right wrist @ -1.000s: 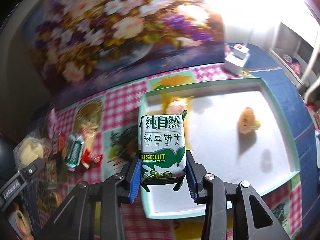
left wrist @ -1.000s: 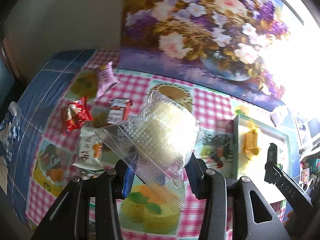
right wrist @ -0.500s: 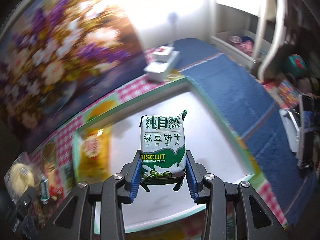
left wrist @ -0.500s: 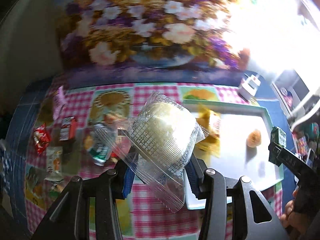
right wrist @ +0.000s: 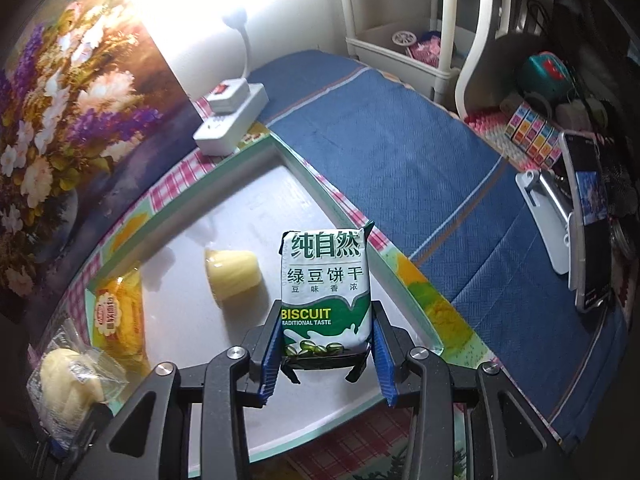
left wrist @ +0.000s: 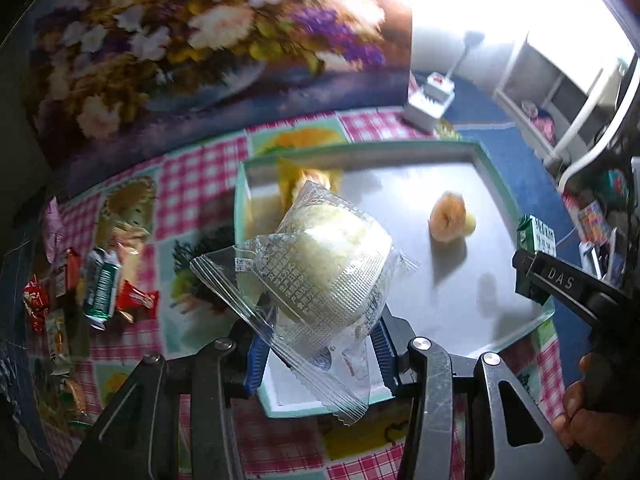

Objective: Organize snacks
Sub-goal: 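Release the green biscuit box with the right tool while the left tool releases the bun into the tray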

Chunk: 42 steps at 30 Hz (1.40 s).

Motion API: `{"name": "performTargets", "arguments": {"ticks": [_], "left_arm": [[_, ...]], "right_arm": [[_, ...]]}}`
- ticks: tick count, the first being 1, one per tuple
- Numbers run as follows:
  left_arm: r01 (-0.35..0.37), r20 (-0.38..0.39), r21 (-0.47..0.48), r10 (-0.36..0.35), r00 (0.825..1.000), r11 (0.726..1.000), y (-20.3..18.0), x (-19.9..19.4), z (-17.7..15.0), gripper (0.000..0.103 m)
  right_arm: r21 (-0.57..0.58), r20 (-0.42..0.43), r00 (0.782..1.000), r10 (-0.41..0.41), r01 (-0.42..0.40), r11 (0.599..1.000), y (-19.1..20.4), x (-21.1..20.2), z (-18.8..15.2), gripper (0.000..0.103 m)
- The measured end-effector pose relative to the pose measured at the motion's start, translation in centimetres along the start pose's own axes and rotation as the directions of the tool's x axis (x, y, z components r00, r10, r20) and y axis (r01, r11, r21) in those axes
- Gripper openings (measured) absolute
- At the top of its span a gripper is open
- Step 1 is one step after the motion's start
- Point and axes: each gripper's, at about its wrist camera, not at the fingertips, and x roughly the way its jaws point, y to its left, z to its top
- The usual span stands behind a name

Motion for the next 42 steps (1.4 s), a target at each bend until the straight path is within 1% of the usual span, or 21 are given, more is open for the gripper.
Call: {"name": "performTargets", "arguments": {"ticks": [5,10,18,19,20,21,30,32,33,34,35,36,38,40,42], "left_arm": [[-0.003,-0.061,-0.002,0.003,0.998,1.000,-0.4,2.1,-0.7,0.048],[-0.013,-0.080,0.015,0.014,0.997,1.000,-0.9,2.7,-1.1,0.048],[-0.011,-0.081,0.021,0.012,0.997,1.000,-1.2,2.3,-1.1,0.050],[-0.009,-0.080,0.020,0.010,0.997,1.000,-1.2,2.2,-1.0,0.052],[-0.008,-0.079,0.019,0.010,0.997,1.000,-1.2,2.1,-0.9,0.058],[-0.013,-0.074,0.019,0.014,0.997,1.000,-1.2,2.0,-0.9,0.061],[-0.028,-0.031,0.002,0.028,0.999,1.000,-0.6,0.4,-0.2,0.062],[-0.036,-0.024,-0.014,0.036,0.999,0.999,-0.3,0.1,-0.1,0.062],[-0.040,-0.022,-0.025,0.039,0.999,0.999,0.0,0.0,-0.1,0.064],[-0.045,-0.020,-0.041,0.044,0.999,0.998,0.3,0.0,-0.1,0.067],[-0.053,-0.020,-0.064,0.052,0.998,0.997,0.8,0.0,0.0,0.073],[-0.059,-0.020,-0.083,0.058,0.998,0.995,1.2,0.0,0.0,0.075],[-0.078,-0.025,-0.137,0.076,0.997,0.987,2.4,0.1,0.1,0.076],[-0.099,-0.032,-0.191,0.095,0.995,0.977,3.6,0.2,0.1,0.077],[-0.111,-0.035,-0.230,0.105,0.994,0.967,4.5,0.2,0.0,0.083]], "right_arm": [[0.002,-0.037,0.999,-0.010,0.010,1.000,-0.5,1.3,-0.6,0.042],[-0.001,-0.039,0.999,-0.006,0.006,1.000,-0.7,1.4,-0.8,0.042],[0.004,-0.046,0.999,0.004,-0.004,1.000,-0.7,1.5,-0.8,0.042],[0.005,-0.047,0.999,0.005,-0.004,1.000,-0.7,1.5,-0.8,0.042],[0.005,-0.047,0.999,0.005,-0.004,1.000,-0.7,1.5,-0.7,0.042],[0.006,-0.047,0.999,0.005,-0.005,1.000,-0.7,1.5,-0.7,0.042],[0.009,-0.046,0.999,0.010,-0.010,1.000,-0.8,1.2,-0.5,0.042],[0.008,-0.046,0.999,0.012,-0.012,1.000,-0.8,1.1,-0.4,0.043],[0.006,-0.043,0.999,0.010,-0.010,1.000,-0.7,1.0,-0.4,0.043],[0.004,-0.042,0.999,0.008,-0.008,1.000,-0.6,1.0,-0.3,0.043],[0.003,-0.039,0.999,0.008,-0.008,1.000,-0.5,0.9,-0.3,0.043],[0.002,-0.035,0.999,0.009,-0.009,1.000,-0.4,0.8,-0.2,0.043],[-0.005,-0.031,0.999,0.012,-0.013,1.000,-0.2,0.6,-0.1,0.045],[-0.012,-0.025,1.000,0.016,-0.016,1.000,0.2,0.3,0.0,0.061],[-0.028,-0.016,1.000,0.019,-0.019,0.999,0.7,0.1,0.1,0.063]]}}
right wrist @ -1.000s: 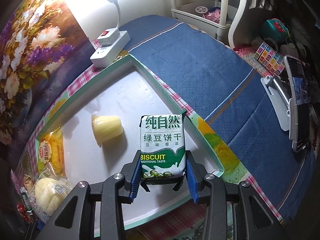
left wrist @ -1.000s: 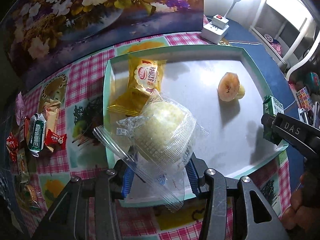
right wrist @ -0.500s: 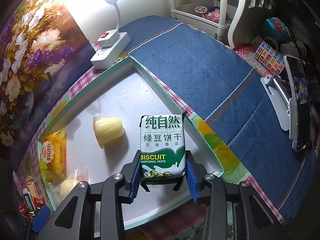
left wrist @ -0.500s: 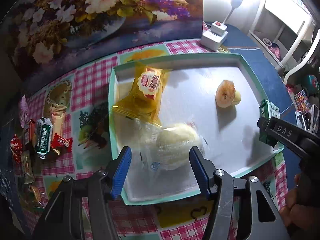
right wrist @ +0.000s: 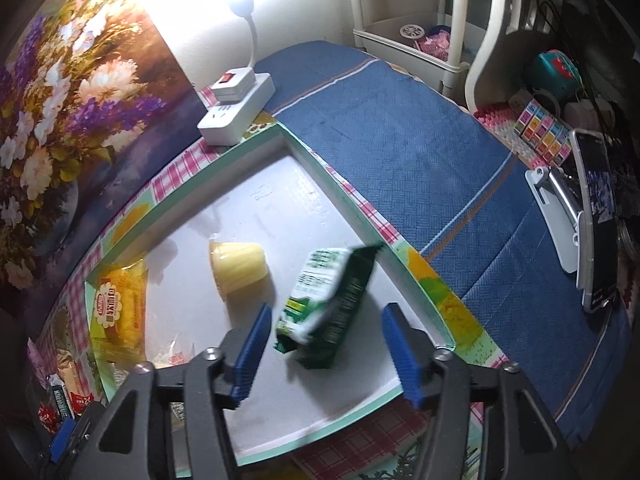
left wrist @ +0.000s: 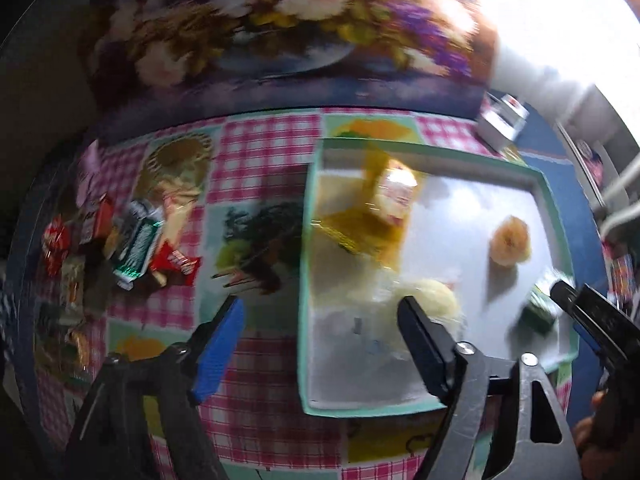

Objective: Organize snacks
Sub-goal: 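Release the green biscuit box with the right tool while the left tool releases the bun into the tray, then move both tools back from the tray toward the snack pile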

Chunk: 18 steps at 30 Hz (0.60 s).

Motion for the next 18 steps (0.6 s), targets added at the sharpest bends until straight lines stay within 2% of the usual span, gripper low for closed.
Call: {"name": "performTargets", "arguments": {"ticks": [7,14,18], "left_arm": [[-0.067,-0.014,-0.168,0.066,0.998,0.983,4.3,0.4,0.2,0.083],[-0.136,-0.009,-0.251,0.139,0.990,0.958,8.3,0.0,0.4,0.083],[-0.180,-0.001,-0.284,0.187,0.982,0.942,11.0,-0.6,0.3,0.083]], "right_arm": [[-0.094,0.004,1.000,0.028,-0.027,0.995,3.0,-0.5,-0.5,0.079],[-0.200,0.021,0.998,0.066,-0.061,0.978,6.8,-1.7,-1.7,0.084],[-0.252,0.020,0.995,0.094,-0.086,0.964,9.0,-2.3,-2.7,0.091]]}}
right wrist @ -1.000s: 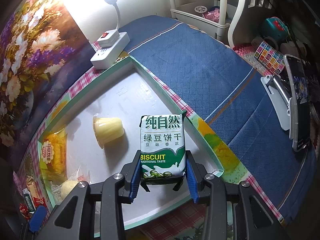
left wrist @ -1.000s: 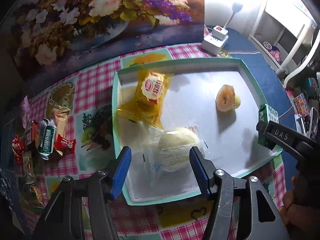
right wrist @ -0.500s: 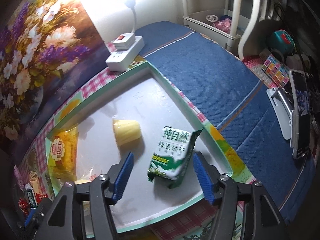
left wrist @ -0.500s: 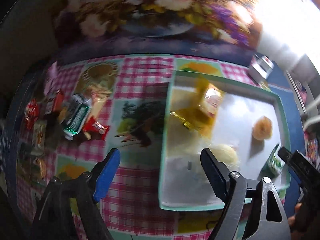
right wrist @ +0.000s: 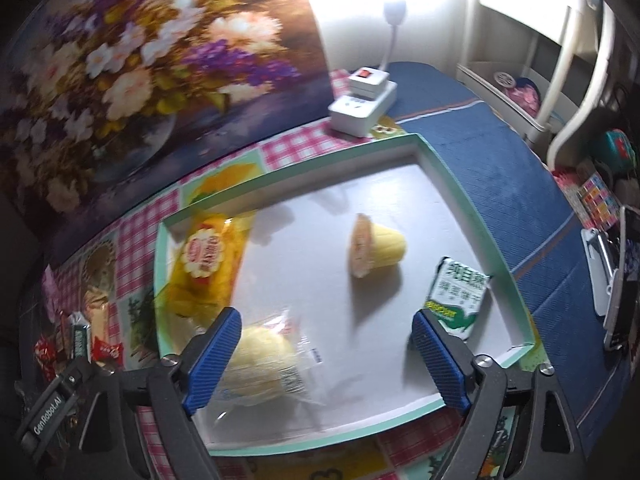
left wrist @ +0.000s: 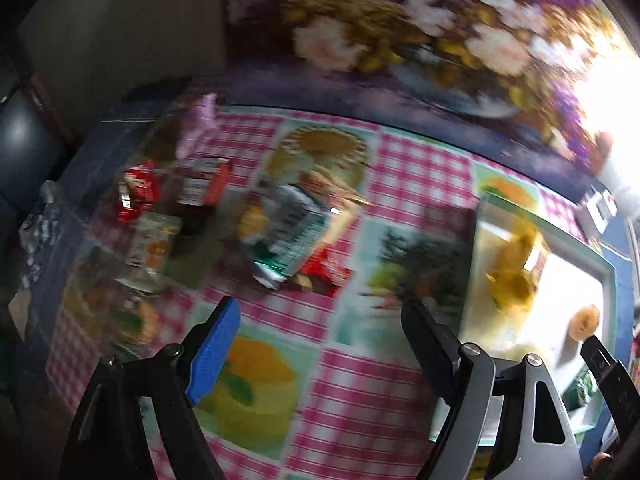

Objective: Organize snacks
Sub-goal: 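Move both tools back from the tray toward the snack pile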

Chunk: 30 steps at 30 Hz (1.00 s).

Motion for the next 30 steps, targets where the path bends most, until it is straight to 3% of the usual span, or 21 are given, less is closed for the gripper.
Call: {"name": "performTargets", "arguments": {"ticks": [7,13,17,18,19,25,30], "left_arm": [[-0.091,-0.002,-0.118,0.091,0.996,0.989,6.4,0.4,0.6,0.083],[-0.214,-0.021,-0.184,0.213,0.977,0.960,11.3,0.8,0.2,0.084],[-0.223,-0.045,-0.241,0.218,0.975,0.945,13.9,1.1,-0.3,0.087],[-0.222,-0.052,-0.251,0.216,0.975,0.942,14.3,1.2,-0.4,0.100],[-0.222,-0.056,-0.263,0.215,0.975,0.939,14.8,1.3,-0.6,0.103],[-0.189,-0.057,-0.299,0.180,0.982,0.935,16.3,1.5,-0.8,0.103],[-0.195,-0.072,-0.356,0.181,0.981,0.914,18.5,1.7,-1.2,0.103]], "right_arm": [[-0.097,0.003,0.999,0.045,-0.044,0.994,4.1,-0.7,-1.2,0.091],[-0.200,-0.023,0.996,0.089,-0.092,0.975,8.5,-0.6,-3.4,0.091],[-0.258,-0.046,0.990,0.134,-0.141,0.956,11.0,-0.7,-4.6,0.103],[-0.272,-0.047,0.990,0.137,-0.144,0.951,11.5,-0.7,-4.9,0.103],[-0.285,-0.051,0.989,0.139,-0.147,0.947,11.9,-0.6,-5.2,0.103],[-0.311,-0.072,0.988,0.138,-0.153,0.938,12.8,-0.1,-5.9,0.103],[-0.320,-0.067,0.988,0.142,-0.156,0.934,13.2,0.1,-6.2,0.103]]}}
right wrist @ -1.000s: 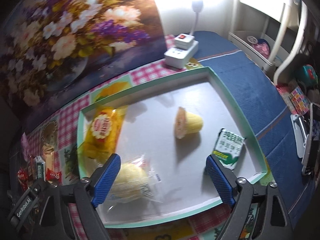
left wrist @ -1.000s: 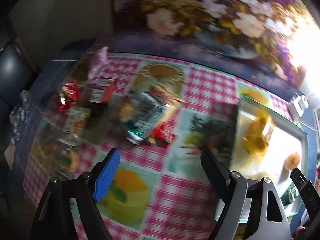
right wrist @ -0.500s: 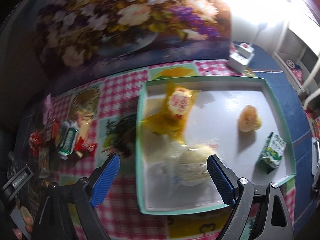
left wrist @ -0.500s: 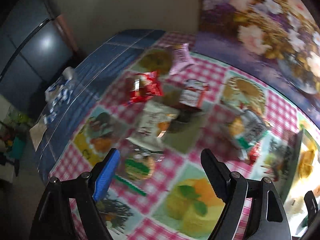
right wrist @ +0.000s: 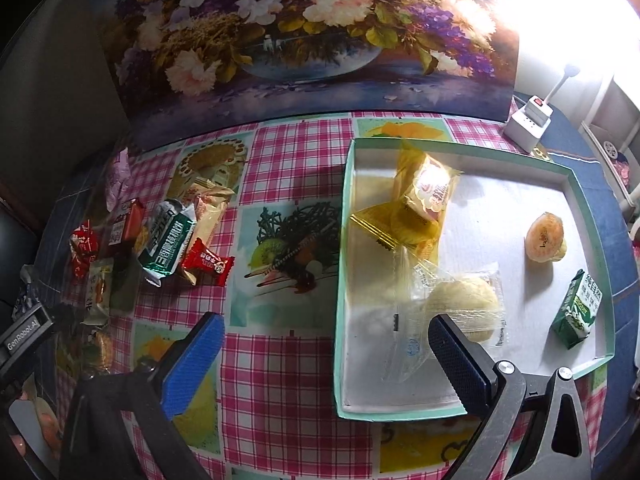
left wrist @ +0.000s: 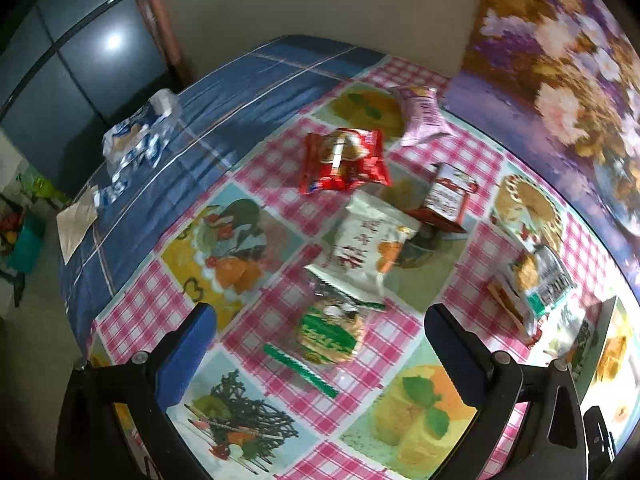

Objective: Organize snacks
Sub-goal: 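Move both tools back from the tray toward the snack pile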

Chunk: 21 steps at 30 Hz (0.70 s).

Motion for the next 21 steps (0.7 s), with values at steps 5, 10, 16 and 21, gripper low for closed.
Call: {"name": "performTargets", "arguments": {"ticks": [5,10,16,21], "left_arm": [[0.002,-0.025,-0.085,-0.004,1.000,0.996,2.8,1.1,0.3,0.103],[0.018,-0.068,-0.138,-0.027,0.997,0.990,4.2,2.8,0.4,0.103],[0.060,-0.110,-0.101,-0.071,0.991,0.993,3.3,4.2,0.3,0.103],[0.093,-0.159,-0.048,-0.099,0.982,0.995,1.5,5.8,-0.3,0.103]], "right_arm": [[-0.019,0.005,1.000,0.018,-0.018,1.000,1.0,0.1,-0.2,0.103],[-0.052,0.003,0.999,0.036,-0.036,0.998,2.6,0.5,-0.5,0.103],[-0.089,-0.028,0.998,0.061,-0.064,0.994,4.4,1.6,-1.2,0.103],[-0.107,-0.060,0.996,0.061,-0.067,0.992,5.3,2.8,-1.5,0.103]]}}
